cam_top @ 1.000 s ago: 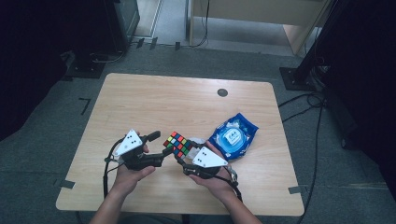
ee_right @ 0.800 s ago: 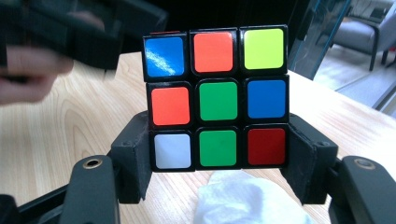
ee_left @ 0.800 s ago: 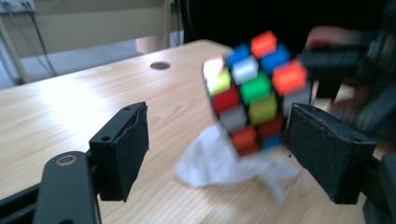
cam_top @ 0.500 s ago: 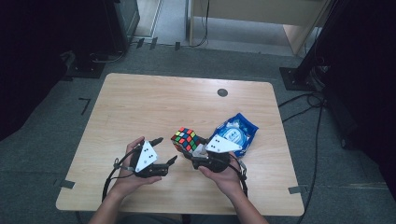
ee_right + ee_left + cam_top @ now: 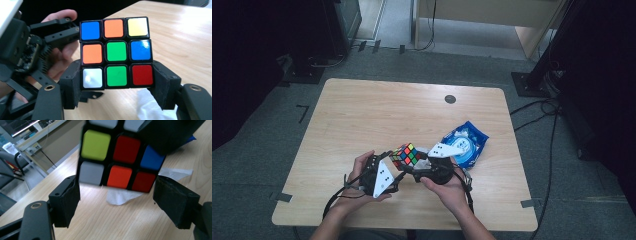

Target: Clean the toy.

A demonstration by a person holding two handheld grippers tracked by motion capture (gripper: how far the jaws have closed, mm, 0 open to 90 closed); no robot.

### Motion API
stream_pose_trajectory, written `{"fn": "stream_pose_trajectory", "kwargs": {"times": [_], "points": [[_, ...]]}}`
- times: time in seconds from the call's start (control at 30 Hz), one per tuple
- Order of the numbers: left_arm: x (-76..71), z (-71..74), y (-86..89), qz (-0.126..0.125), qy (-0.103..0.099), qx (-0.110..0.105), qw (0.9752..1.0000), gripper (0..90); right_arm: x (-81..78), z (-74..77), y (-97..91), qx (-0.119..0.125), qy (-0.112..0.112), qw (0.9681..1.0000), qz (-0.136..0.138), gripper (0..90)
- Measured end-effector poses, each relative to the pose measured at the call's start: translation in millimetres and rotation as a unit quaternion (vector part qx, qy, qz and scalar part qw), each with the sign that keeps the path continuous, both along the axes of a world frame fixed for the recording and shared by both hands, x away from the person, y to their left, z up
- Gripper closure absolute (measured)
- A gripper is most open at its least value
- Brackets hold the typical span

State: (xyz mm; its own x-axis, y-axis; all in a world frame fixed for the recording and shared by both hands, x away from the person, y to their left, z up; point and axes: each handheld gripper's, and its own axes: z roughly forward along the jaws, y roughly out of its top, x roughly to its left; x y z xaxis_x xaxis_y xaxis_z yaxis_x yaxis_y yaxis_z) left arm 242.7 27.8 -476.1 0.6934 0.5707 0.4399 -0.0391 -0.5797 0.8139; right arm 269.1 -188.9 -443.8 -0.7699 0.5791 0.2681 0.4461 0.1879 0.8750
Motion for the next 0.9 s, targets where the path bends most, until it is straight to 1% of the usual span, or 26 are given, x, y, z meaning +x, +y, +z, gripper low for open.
{"fn": "stream_pose_trajectory", "kwargs": {"times": [0.07, 0.1, 0.13, 0.2, 0.27, 0.33, 0.37, 0.4, 0.43, 0.5, 0.53, 0.6, 0.67, 0.7, 0.77, 0.83, 0.9], "points": [[-1.1, -1.0, -2.2, 0.002, -0.009, 0.002, 1.0, 24.1, -1.1, -0.5, 3.6, 0.0, 0.008, 1.0, 0.005, 34.6], [-1.8, -0.9, -2.4, 0.004, -0.012, 0.002, 0.9999, 25.3, -1.6, -0.8, 5.5, 0.0, 0.016, 0.9999, 0.006, 34.6], [-2.3, -0.9, -2.7, 0.005, -0.015, -0.002, 0.9999, 26.0, -1.4, -1.3, 6.6, 0.0, 0.019, 0.9998, 0.007, 34.6], [-2.9, -1.6, -3.8, 0.005, -0.016, 0.0, 0.9999, 27.2, -1.4, -2.4, 8.5, -0.003, 0.029, 0.9996, 0.001, 34.5], [-3.8, -4.0, -4.7, 0.01, -0.022, 0.001, 0.9997, 32.9, -0.7, -3.3, 9.2, 0.002, 0.035, 0.9994, 0.0, 34.4], [-2.5, -4.1, -2.8, 0.008, -0.012, -0.006, 0.9999, 33.9, 0.0, -4.1, 8.3, 0.004, 0.04, 0.9992, -0.004, 34.1], [-1.4, -4.5, -1.6, 0.008, -0.007, -0.011, 0.9999, 33.9, 0.8, -4.7, 7.5, 0.009, 0.038, 0.9992, -0.002, 33.8], [0.1, -5.0, 0.3, 0.01, 0.001, -0.016, 0.9998, 34.1, 1.5, -4.4, 6.2, 0.015, 0.036, 0.9992, -0.002, 32.3], [2.0, -5.2, 3.1, 0.011, 0.01, -0.021, 0.9997, 34.1, 1.5, -3.2, 4.6, 0.016, 0.038, 0.9991, -0.008, 29.1], [6.7, -6.0, 10.4, 0.022, 0.026, -0.032, 0.9989, 34.1, 2.6, -1.4, 1.0, 0.017, 0.027, 0.9994, -0.016, 22.9], [9.4, -6.9, 14.4, 0.03, 0.036, -0.043, 0.998, 34.1, 3.0, -0.9, -1.3, 0.018, 0.018, 0.9995, -0.021, 24.0], [14.4, -7.2, 24.6, 0.042, 0.055, -0.062, 0.9957, 34.1, 3.9, -2.7, -5.0, 0.011, 0.004, 0.9991, -0.041, 24.1], [17.4, -7.1, 33.5, 0.052, 0.073, -0.085, 0.9923, 34.1, 7.1, -8.7, -7.6, 0.003, 0.005, 0.9983, -0.058, 24.1], [18.2, -6.9, 36.9, 0.055, 0.079, -0.094, 0.9909, 34.1, 8.8, -13.3, -8.1, -0.008, 0.006, 0.9977, -0.067, 24.1], [18.2, -6.8, 40.9, 0.058, 0.086, -0.106, 0.9889, 34.1, 11.5, -24.1, -6.6, -0.038, 0.0, 0.9954, -0.087, 24.1], [17.5, -7.4, 41.9, 0.057, 0.088, -0.105, 0.9889, 34.1, 13.1, -34.7, -2.8, -0.071, -0.004, 0.9924, -0.1, 24.3], [16.7, -8.5, 40.8, 0.057, 0.089, -0.102, 0.9891, 34.1, 13.4, -44.4, 1.8, -0.104, -0.013, 0.9882, -0.112, 25.7]]}}
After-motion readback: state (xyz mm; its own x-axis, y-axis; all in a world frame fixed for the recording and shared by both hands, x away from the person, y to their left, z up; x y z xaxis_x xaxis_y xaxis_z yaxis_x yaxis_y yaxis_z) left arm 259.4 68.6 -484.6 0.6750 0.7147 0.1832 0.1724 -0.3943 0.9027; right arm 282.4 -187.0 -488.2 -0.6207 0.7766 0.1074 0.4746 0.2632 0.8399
